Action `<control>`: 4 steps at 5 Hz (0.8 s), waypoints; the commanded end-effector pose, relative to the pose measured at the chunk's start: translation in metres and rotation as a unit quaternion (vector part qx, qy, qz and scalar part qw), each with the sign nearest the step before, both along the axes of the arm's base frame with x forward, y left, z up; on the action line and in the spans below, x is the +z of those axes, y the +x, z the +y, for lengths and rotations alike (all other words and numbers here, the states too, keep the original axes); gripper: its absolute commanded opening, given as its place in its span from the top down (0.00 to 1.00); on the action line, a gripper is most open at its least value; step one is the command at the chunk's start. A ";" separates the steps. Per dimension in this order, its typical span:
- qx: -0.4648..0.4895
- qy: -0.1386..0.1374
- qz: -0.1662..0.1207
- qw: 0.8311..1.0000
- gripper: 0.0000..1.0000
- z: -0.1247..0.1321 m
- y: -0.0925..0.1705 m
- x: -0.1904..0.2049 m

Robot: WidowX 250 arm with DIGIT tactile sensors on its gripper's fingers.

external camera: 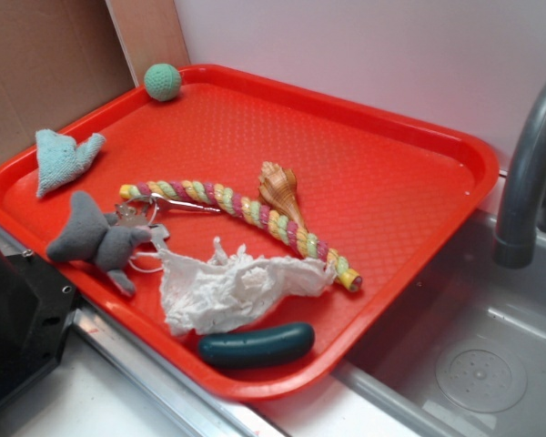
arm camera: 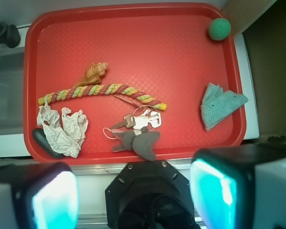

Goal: Grab the blue cloth.

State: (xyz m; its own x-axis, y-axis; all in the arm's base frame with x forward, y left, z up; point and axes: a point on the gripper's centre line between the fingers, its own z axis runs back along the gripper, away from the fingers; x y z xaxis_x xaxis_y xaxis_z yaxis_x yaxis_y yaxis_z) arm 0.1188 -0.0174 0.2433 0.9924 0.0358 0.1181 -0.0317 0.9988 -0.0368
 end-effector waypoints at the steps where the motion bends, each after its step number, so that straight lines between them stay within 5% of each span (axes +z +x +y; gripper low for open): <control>1: 0.000 0.000 0.000 1.000 0.00 0.000 0.000 0.000; 2: 0.123 0.060 0.030 0.990 0.00 0.050 0.036 -0.050; 3: 0.246 0.075 0.040 0.966 0.00 0.109 0.061 -0.098; 4: 0.370 0.080 -0.018 0.925 0.00 0.167 0.063 -0.142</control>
State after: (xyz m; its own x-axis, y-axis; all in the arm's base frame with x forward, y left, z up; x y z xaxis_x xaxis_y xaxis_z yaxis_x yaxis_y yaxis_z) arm 0.1881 0.1382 0.0872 0.7058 0.6872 0.1721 -0.7068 0.6994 0.1059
